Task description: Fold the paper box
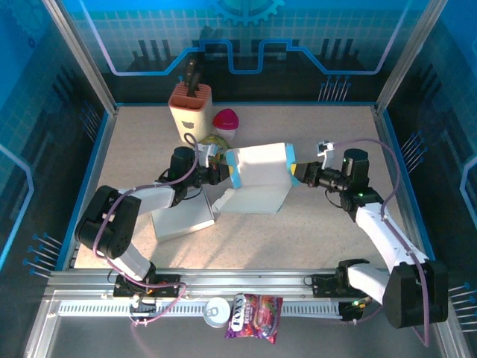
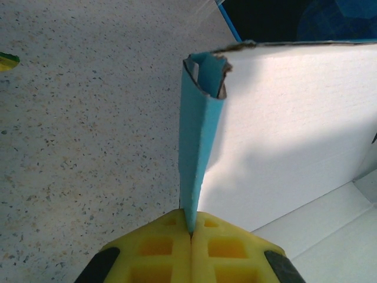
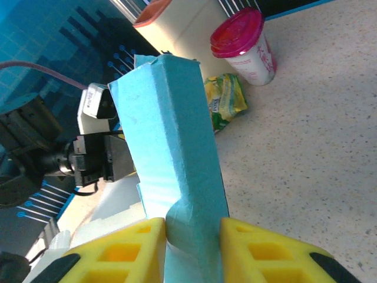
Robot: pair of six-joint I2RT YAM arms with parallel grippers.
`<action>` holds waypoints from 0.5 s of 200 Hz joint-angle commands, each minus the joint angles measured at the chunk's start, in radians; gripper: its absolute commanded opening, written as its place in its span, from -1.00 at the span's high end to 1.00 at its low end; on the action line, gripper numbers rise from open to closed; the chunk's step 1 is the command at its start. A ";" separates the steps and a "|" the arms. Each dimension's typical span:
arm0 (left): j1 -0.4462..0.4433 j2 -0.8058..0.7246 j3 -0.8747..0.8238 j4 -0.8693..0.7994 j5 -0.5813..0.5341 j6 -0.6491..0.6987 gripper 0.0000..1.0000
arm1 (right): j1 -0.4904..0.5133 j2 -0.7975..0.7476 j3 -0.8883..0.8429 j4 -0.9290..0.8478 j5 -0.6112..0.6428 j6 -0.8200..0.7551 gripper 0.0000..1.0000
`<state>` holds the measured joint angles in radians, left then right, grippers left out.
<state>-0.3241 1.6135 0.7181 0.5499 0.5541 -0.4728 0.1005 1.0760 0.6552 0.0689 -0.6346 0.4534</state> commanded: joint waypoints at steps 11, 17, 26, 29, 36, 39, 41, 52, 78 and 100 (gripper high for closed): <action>-0.001 -0.021 0.026 0.010 0.027 -0.001 1.00 | 0.038 -0.016 0.029 -0.074 0.085 -0.061 0.48; -0.001 -0.023 0.025 0.009 0.027 0.000 1.00 | 0.038 -0.016 0.031 -0.078 0.087 -0.064 0.48; -0.001 -0.024 0.024 0.008 0.029 0.003 1.00 | 0.039 -0.015 0.035 -0.084 0.092 -0.072 0.50; -0.001 -0.025 0.023 0.007 0.030 0.003 1.00 | 0.040 -0.015 0.037 -0.085 0.093 -0.075 0.51; -0.001 -0.027 0.022 0.007 0.030 0.005 1.00 | 0.042 -0.014 0.039 -0.090 0.099 -0.081 0.53; -0.001 -0.027 0.022 0.007 0.030 0.005 1.00 | 0.043 -0.015 0.038 -0.090 0.102 -0.082 0.54; 0.000 -0.028 0.021 0.007 0.029 0.004 1.00 | 0.044 -0.016 0.039 -0.090 0.102 -0.083 0.54; -0.001 -0.029 0.019 0.007 0.029 0.008 1.00 | 0.043 -0.017 0.040 -0.089 0.103 -0.088 0.58; -0.001 -0.026 0.018 0.013 0.030 0.004 1.00 | 0.045 -0.009 0.052 -0.090 0.084 -0.096 0.61; -0.005 -0.027 0.020 0.013 0.022 0.000 1.00 | 0.062 -0.007 0.061 -0.106 0.112 -0.104 0.60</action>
<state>-0.3233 1.6131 0.7181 0.5434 0.5507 -0.4725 0.1295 1.0718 0.6773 -0.0044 -0.5358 0.3798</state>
